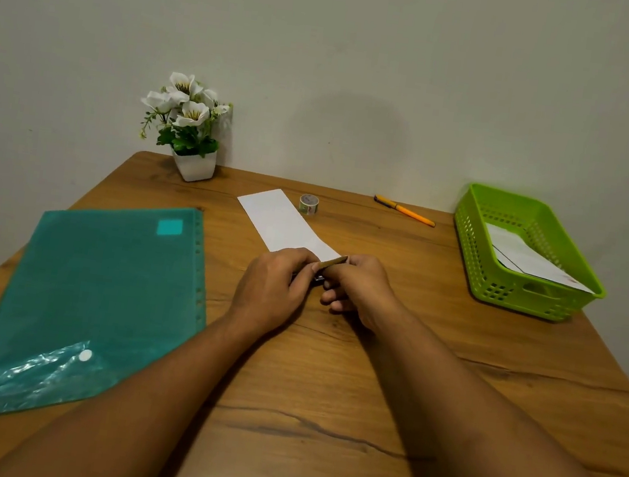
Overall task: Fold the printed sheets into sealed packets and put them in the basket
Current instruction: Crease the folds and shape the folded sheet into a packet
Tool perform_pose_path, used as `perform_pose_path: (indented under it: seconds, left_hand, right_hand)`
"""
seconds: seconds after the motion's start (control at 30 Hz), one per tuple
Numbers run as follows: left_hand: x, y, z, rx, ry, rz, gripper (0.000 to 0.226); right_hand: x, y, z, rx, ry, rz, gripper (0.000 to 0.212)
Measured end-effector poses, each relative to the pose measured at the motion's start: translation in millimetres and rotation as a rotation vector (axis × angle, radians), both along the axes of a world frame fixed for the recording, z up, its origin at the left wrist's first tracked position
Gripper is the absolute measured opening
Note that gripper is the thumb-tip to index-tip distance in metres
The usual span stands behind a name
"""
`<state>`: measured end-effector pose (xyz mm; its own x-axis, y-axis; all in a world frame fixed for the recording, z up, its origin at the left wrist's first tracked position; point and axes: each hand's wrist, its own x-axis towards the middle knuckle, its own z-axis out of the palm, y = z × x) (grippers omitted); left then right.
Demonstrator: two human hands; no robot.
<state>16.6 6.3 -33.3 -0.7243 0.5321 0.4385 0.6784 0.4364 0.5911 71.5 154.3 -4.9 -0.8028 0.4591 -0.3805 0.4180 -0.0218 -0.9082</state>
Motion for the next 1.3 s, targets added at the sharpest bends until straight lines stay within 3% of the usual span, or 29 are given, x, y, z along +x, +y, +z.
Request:
perform_pose_path:
  seconds: [0.23,0.37,0.5,0.63,0.8,0.9,0.97,1.1,1.27,1.3]
  left_hand:
    - [3.0,-0.4,1.4,0.006,0.0,0.003,0.023]
    - [4.7,0.3,3.1,0.016,0.005,0.07,0.036]
    - [1.8,-1.2,6.8,0.094,-0.043,0.113,0.029]
    - [-5.9,-2.3,28.3,0.091,-0.059,0.117,0.027]
    - [-22.8,4.3,92.7,0.077,0.203,-0.007,0.05]
    - [-29.5,4.0,129.2,0.133,0.236,-0.059,0.027]
    - [-29.5,1.9,142.1,0.188,0.166,-0.071,0.01]
    - [-28.3,-2.4,147.5,0.404,-0.057,-0.077,0.009]
    - [-18.8,0.2,160.2,0.563,-0.195,-0.103,0.011]
    - [-17.0,1.6,167.0,0.58,-0.202,-0.115,0.011]
  right_hand:
    - [-7.5,-1.8,-8.2,0.132,-0.021,-0.044,0.008]
    - [2.3,-2.3,-11.9,0.099,0.058,-0.018,0.019]
    - [13.1,2.5,-0.2,0.096,0.086,0.05,0.024]
    - [16.6,17.1,35.4,0.383,0.271,0.077,0.012]
    - [21.1,28.5,107.5,0.585,0.563,0.159,0.019]
    - [24.2,28.2,143.8,0.551,0.644,0.216,0.02]
    - [28.7,26.2,163.8,0.469,0.712,0.199,0.023]
    - [35.2,28.7,173.0,0.191,0.736,0.088,0.033]
    - [32.3,28.1,146.3,0.335,0.638,0.099,0.008]
    - [31.4,28.3,147.2,0.336,0.643,0.098,0.011]
